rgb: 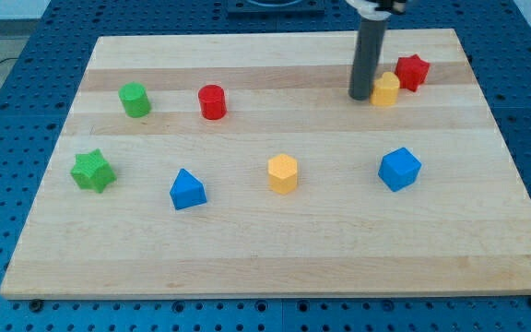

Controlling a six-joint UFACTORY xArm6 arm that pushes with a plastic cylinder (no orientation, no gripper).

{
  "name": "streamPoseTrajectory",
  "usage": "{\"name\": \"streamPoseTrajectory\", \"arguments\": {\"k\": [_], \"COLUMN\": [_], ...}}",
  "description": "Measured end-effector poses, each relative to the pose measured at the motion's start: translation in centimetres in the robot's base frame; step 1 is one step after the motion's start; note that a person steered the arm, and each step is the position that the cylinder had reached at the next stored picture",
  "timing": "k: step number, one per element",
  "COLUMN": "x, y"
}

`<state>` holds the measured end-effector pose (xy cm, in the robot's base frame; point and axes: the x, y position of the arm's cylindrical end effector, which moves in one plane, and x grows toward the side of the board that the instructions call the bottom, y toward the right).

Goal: Move the red circle above the yellow hexagon

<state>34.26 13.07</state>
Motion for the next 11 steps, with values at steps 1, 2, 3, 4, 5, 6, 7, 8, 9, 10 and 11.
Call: {"name": "streamPoseTrajectory", "arguments": {"k": [1, 2, 3, 4, 5, 6, 7, 8, 9, 10, 11], "x": [0.6, 0.6, 0.8, -1.3, -4.1, -4.0, -1.7, 1.3, 5.0, 6.2, 6.2], "y": [3.2, 4.4, -0.3, -5.4, -12.8, -22.7, -27.7, -24.9, -17.7, -10.8, -14.2]}}
